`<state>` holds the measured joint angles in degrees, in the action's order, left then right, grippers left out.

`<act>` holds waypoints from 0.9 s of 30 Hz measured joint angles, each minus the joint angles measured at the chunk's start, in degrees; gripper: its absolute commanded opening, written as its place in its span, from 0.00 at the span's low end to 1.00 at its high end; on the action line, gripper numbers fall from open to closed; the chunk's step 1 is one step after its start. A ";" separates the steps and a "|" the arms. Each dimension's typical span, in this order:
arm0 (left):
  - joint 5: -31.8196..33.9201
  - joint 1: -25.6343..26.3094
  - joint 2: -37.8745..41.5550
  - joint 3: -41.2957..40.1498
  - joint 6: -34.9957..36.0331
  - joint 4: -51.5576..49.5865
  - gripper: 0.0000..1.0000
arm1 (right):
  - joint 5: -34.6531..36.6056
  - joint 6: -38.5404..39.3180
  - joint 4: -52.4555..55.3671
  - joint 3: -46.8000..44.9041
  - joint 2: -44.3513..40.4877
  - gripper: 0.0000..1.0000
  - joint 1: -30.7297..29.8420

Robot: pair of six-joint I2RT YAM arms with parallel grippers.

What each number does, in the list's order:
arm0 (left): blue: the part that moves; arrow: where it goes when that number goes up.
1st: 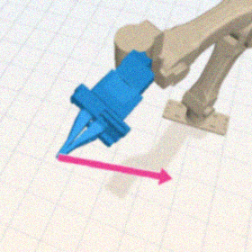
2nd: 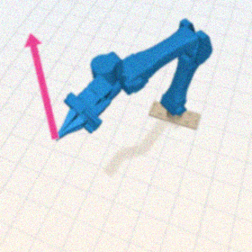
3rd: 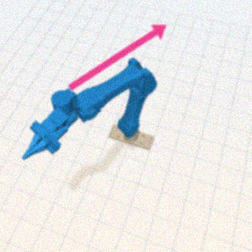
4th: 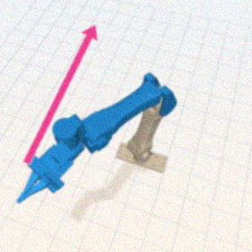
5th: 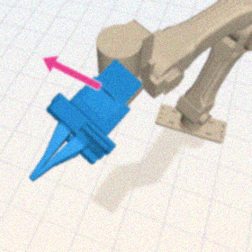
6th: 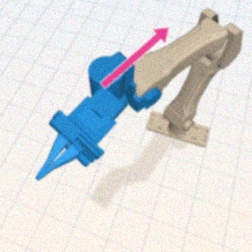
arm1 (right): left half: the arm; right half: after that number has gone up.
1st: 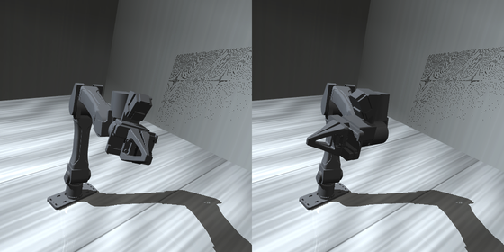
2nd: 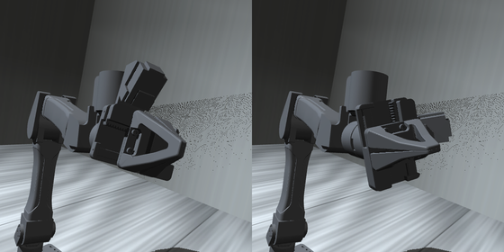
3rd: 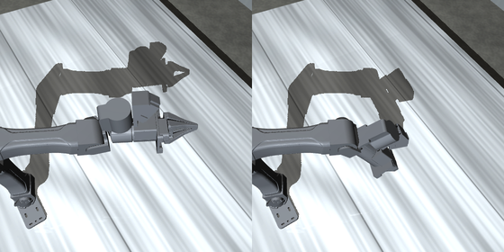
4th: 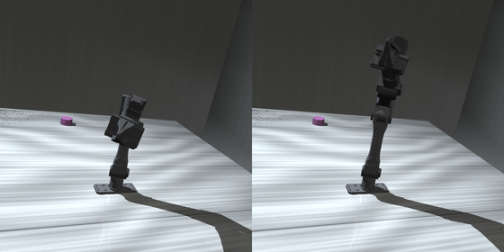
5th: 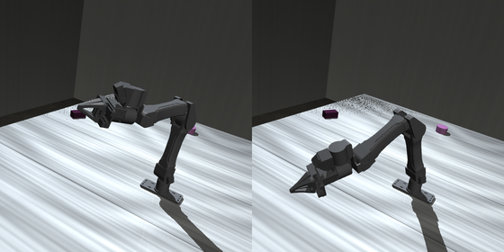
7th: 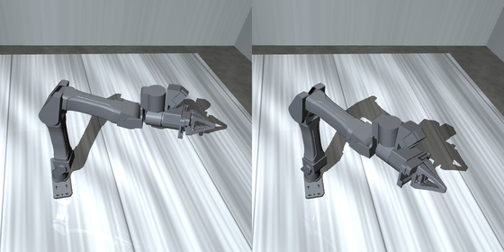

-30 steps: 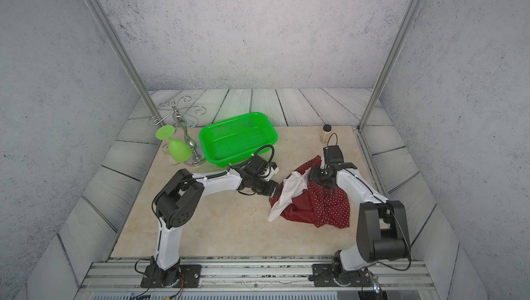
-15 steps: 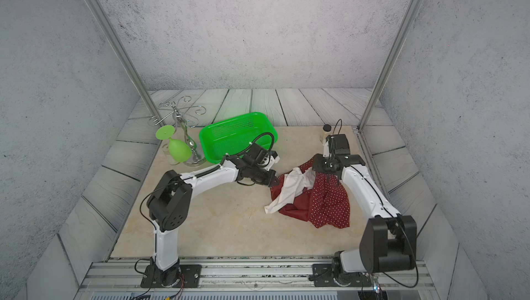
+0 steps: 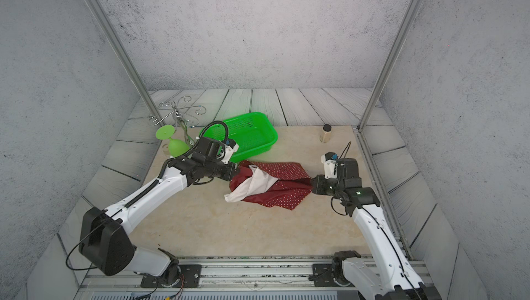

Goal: Roll up the skirts
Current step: Adjust the skirt at the center of the board.

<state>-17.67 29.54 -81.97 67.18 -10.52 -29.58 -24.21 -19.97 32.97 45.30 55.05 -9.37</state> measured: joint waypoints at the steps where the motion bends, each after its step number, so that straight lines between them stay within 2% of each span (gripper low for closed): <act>1: 0.46 -0.55 0.31 -0.63 0.33 -0.33 0.00 | -0.59 -1.55 -0.11 -1.62 0.02 0.00 -1.77; 6: 2.01 -2.51 -3.91 0.50 1.66 -3.72 0.00 | 0.33 -8.85 1.20 -3.67 5.40 0.00 -9.79; 9: 1.57 -2.58 -7.52 1.46 1.68 -6.93 0.00 | 5.92 -13.20 5.11 -3.58 8.50 0.05 -11.04; 12: -3.74 -2.58 -8.07 0.70 0.42 -8.33 0.00 | 13.33 -16.79 9.46 -3.34 8.00 0.03 -10.95; 14: -9.79 -2.32 -7.65 -0.63 -2.03 -6.78 0.00 | 18.69 -18.58 11.56 -2.62 6.91 0.00 -10.73; 18: -17.68 -0.24 -7.87 -1.84 -6.49 -4.15 0.00 | 26.99 -19.47 13.42 0.81 5.51 0.00 -9.14; 22: -23.34 3.34 -10.73 -0.92 -12.09 1.55 0.00 | 31.95 -18.08 12.00 4.57 7.82 0.00 -2.16; 23: -24.26 4.74 -12.24 -0.07 -13.40 2.97 0.00 | 32.94 -17.73 11.61 5.25 9.09 0.04 -0.11; 25: -26.23 8.72 -16.72 3.39 -15.50 5.16 0.00 | 34.77 -17.14 10.82 6.54 12.24 0.39 3.45; 26: -27.08 10.71 -18.84 5.38 -15.96 5.79 0.00 | 35.45 -16.87 10.91 6.99 13.53 0.51 4.66; 27: -28.28 12.90 -20.94 7.45 -16.13 6.23 0.07 | 36.17 -16.70 11.39 7.58 14.71 0.56 5.60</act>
<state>-45.95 42.44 -102.91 74.63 -26.65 -23.35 11.97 -36.67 44.36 52.88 69.76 -3.77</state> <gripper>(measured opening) 0.052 0.397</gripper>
